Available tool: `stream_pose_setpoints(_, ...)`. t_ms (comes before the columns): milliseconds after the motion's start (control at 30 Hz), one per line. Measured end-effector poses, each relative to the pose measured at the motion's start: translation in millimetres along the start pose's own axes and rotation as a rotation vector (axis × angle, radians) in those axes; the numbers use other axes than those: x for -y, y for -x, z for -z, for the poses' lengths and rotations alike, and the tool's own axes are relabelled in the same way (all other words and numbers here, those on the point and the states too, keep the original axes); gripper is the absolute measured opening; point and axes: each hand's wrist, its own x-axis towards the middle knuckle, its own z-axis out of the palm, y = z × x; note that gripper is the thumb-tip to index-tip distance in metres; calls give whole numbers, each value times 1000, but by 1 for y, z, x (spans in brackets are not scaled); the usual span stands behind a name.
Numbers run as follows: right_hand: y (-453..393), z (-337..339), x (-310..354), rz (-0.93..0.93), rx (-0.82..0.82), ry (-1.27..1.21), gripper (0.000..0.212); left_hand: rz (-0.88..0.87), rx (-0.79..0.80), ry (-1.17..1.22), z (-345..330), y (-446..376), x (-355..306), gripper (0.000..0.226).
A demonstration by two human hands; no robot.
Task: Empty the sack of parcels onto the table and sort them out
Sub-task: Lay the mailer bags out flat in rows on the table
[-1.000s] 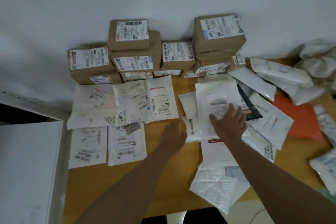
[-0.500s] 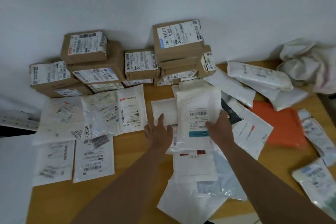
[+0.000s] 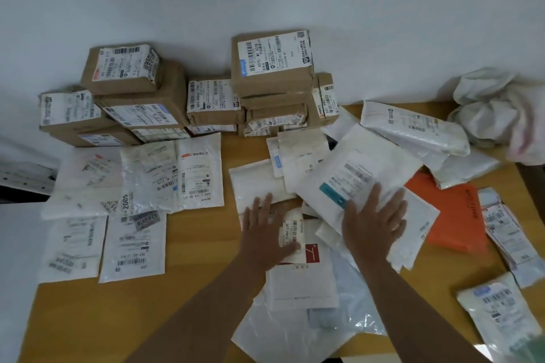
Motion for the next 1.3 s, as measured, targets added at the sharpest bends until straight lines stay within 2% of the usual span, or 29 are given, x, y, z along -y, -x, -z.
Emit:
stream_pose_setpoints(67,6,-7,9,285,-41,102,75,-129,-118,2,-6,11,-4,78)
stream_pose_setpoints(133,11,-18,18,530,-21,164,73,-227,-63,-25,-16,22,-6,77)
stream_pose_setpoints(200,15,-31,19,734,76,235,69,-242,-18,-99,-27,31,0,80)
stream_pose_setpoints(267,14,-39,6,800,162,277,72,-175,-24,-133,-33,38,10,76)
stream_pose_setpoints(333,8,-38,-14,733,154,263,81,-112,-93,-128,-32,45,17,72)
stream_pose_setpoints(400,6,-27,-30,538,117,192,91,-112,-163,-97,-29,52,15,73)
stream_pose_setpoints(467,12,-23,-41,292,151,115,103,-194,-179,-46,-26,58,0,71)
stream_pose_setpoints(533,26,-28,-44,161,246,104,111,-339,-88,-88,-33,61,-17,73)
stream_pose_setpoints(633,38,-40,-53,226,330,198,111,-406,45,-183,-50,66,-25,75)
stream_pose_setpoints(767,31,-43,-68,234,324,186,102,-330,18,-139,-56,80,-6,75)
stream_pose_setpoints(867,36,-38,-70,225,284,75,97,-329,-3,-93,-51,91,-4,74)
stream_pose_setpoints(1000,68,-31,-71,309,148,138,108,-500,-2,-114,-68,104,-18,75)
stream_pose_setpoints(1100,104,-40,-92,458,168,241,116,-504,30,-239,-89,114,-17,86)
stream_pose_setpoints(1200,116,-56,-120,392,246,204,109,-475,-23,-268,-90,119,-8,79)
stream_pose_setpoints(1300,119,-60,-126,314,205,53,94,-502,-150,-249,-89,121,4,61)
